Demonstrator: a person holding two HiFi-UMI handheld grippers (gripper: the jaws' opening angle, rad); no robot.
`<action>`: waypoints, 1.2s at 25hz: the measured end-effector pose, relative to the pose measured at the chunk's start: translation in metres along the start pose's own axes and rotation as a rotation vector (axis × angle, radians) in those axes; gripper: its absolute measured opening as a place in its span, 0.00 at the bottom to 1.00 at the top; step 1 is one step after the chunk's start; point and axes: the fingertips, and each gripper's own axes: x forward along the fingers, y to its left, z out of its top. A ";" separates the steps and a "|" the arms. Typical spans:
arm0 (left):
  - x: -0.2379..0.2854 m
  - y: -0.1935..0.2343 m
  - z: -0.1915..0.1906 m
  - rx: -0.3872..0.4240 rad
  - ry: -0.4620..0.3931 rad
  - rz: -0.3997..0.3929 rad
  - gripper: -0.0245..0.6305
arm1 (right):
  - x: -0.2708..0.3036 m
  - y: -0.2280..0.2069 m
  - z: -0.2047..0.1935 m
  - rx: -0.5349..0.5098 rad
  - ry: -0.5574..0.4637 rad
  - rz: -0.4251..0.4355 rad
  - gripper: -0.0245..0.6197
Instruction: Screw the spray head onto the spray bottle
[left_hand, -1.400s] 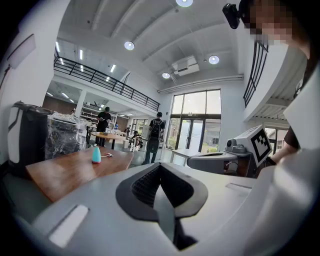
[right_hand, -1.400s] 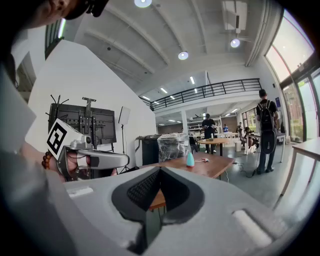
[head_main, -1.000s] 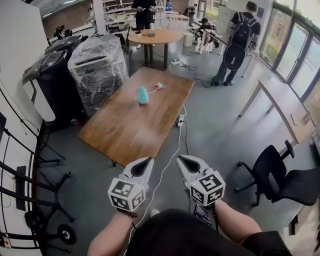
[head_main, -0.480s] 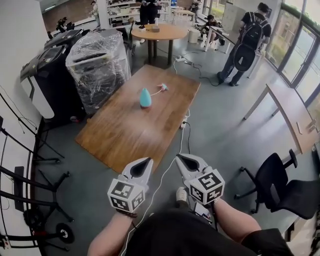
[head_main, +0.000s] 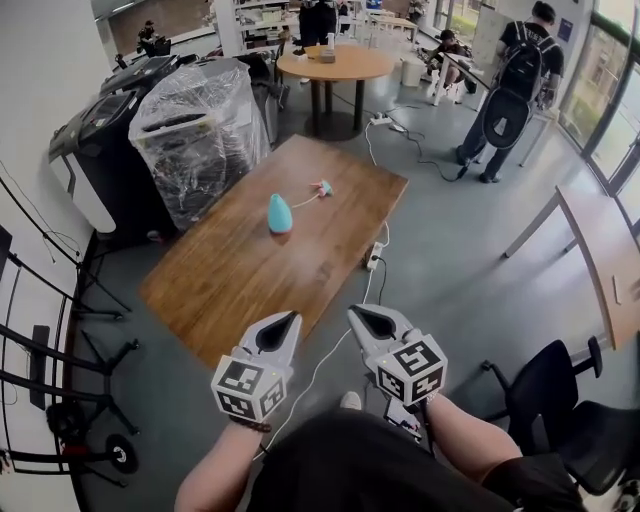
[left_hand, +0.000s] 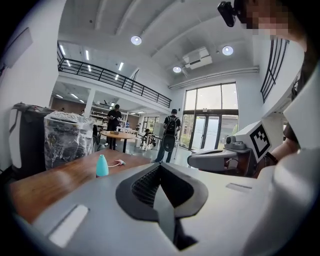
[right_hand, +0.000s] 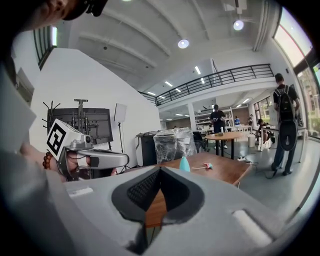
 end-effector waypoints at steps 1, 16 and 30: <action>0.010 -0.002 0.001 0.000 0.002 0.009 0.06 | 0.000 -0.011 0.000 0.001 0.002 0.008 0.03; 0.108 0.009 0.003 0.019 0.066 0.030 0.06 | 0.034 -0.106 -0.005 0.056 0.033 0.031 0.03; 0.164 0.109 0.023 -0.024 0.013 0.027 0.06 | 0.149 -0.148 0.034 -0.040 0.126 0.026 0.02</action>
